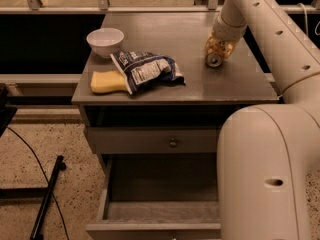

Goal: Place orange can into middle drawer

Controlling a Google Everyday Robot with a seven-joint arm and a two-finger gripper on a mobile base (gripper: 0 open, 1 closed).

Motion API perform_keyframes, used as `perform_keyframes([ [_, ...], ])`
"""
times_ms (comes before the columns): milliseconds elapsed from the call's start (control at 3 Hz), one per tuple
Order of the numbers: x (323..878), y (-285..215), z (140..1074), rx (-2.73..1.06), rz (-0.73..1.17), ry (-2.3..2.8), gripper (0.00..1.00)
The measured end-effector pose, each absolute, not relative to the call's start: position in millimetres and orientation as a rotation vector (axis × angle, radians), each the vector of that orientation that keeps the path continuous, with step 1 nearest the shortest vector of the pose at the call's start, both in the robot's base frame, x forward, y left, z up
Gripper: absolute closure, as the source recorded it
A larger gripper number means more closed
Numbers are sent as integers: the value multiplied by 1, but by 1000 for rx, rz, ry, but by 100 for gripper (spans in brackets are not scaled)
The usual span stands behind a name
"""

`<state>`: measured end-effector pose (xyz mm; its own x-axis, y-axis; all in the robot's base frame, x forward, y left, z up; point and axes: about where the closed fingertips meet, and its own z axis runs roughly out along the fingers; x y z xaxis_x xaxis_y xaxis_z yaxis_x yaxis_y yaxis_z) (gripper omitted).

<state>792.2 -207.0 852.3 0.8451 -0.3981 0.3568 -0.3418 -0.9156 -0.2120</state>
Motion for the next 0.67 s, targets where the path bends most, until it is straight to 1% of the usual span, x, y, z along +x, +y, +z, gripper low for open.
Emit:
perform_keyframes([
  [333,792,-207,853,-2882,-603,581,94],
  [667,770,-201,862,-2785,-542,554,100],
])
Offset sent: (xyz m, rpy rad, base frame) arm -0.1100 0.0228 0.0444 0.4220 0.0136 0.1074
